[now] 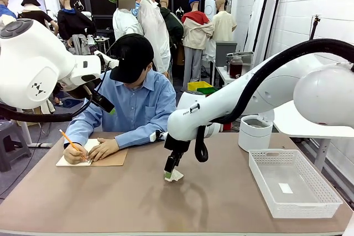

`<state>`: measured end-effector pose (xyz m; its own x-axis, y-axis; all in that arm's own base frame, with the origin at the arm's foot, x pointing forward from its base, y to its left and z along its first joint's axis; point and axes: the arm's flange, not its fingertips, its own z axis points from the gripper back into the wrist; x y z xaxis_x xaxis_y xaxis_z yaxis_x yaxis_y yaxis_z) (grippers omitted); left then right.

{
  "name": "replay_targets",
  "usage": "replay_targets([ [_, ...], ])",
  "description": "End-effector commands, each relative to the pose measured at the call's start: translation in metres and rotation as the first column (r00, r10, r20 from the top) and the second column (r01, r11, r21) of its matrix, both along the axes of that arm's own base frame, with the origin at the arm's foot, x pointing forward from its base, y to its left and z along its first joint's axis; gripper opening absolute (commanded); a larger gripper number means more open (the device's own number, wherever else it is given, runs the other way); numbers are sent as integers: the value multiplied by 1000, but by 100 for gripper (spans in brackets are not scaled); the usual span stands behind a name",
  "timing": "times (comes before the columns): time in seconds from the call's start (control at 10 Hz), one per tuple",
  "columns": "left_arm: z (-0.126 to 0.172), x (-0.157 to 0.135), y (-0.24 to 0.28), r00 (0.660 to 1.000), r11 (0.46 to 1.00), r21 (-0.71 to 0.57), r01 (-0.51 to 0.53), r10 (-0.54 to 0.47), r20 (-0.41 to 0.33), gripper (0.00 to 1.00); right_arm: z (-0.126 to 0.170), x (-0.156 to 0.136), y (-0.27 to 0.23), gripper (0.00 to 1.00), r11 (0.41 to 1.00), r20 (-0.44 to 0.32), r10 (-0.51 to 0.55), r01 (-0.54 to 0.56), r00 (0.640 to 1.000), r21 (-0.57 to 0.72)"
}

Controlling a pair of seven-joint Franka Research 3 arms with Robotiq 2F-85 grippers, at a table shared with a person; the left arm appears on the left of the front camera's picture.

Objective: Sort the paper based on its condition.
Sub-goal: If a person hands you a paper, place it in the Organizing basket , and if it's crumpled, put it in the Trash can.

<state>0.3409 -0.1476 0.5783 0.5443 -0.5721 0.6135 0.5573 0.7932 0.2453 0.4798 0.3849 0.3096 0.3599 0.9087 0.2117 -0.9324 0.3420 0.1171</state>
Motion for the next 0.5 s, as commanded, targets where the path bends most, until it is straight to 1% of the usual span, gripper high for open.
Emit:
replay_targets([
  [0.0, 0, 0, 0, 1000, 1000, 2, 2, -2, 2, 100, 1, 4, 4, 100, 999, -17, 19, -19, 1000, -33],
  [0.1, 0, 0, 0, 1000, 1000, 2, 2, -2, 2, 100, 1, 4, 4, 100, 999, -27, 15, -16, 1000, -38],
  [0.4, 0, 0, 0, 1000, 1000, 2, 2, -2, 2, 100, -1, 4, 5, 47, 999, -37, 19, -20, 999, -36],
])
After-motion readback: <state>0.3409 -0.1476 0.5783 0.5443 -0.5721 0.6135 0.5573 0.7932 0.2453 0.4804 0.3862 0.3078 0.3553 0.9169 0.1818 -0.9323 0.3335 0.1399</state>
